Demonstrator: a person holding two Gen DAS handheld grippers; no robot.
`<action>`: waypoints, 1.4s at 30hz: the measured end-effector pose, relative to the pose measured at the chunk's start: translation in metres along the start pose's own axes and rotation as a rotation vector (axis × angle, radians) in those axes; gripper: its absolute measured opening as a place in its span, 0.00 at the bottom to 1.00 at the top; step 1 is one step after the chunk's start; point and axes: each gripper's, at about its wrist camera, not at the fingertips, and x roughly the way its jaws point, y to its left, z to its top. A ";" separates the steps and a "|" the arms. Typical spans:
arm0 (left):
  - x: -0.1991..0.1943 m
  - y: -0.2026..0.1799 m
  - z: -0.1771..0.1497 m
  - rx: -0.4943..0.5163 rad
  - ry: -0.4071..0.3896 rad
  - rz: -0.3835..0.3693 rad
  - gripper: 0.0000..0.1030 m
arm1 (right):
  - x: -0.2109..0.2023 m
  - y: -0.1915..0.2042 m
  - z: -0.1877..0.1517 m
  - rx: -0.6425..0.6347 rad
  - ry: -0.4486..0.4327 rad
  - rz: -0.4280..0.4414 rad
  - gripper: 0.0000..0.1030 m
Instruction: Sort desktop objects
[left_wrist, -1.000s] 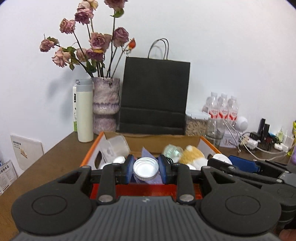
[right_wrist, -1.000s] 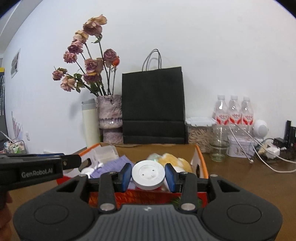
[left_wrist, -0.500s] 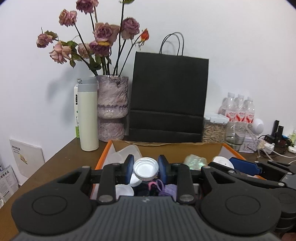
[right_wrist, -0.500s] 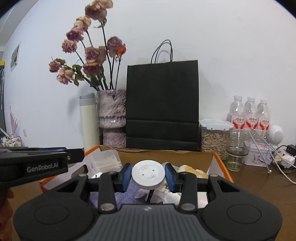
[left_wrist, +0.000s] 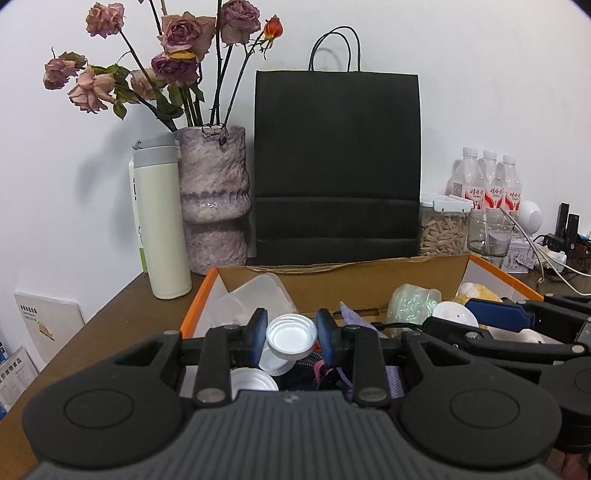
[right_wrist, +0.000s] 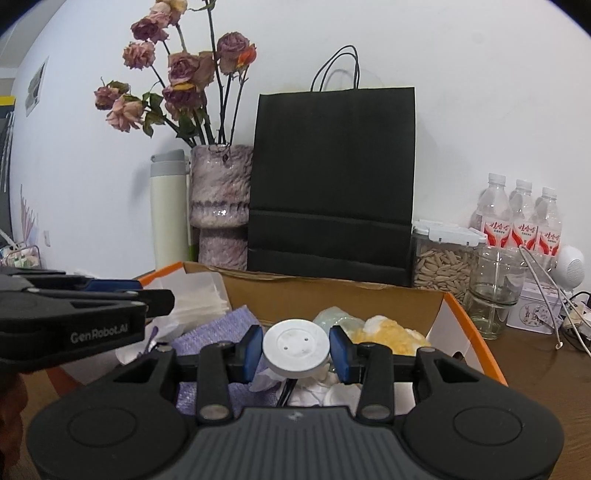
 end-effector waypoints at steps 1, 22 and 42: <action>0.000 0.001 -0.001 -0.010 -0.005 -0.004 0.29 | 0.000 0.000 -0.001 0.002 -0.003 -0.001 0.37; -0.051 0.004 -0.023 -0.056 -0.148 0.085 1.00 | -0.049 -0.005 -0.021 0.024 -0.064 -0.081 1.00; -0.118 -0.017 -0.062 0.024 -0.053 0.058 1.00 | -0.137 0.008 -0.055 0.069 -0.013 -0.071 1.00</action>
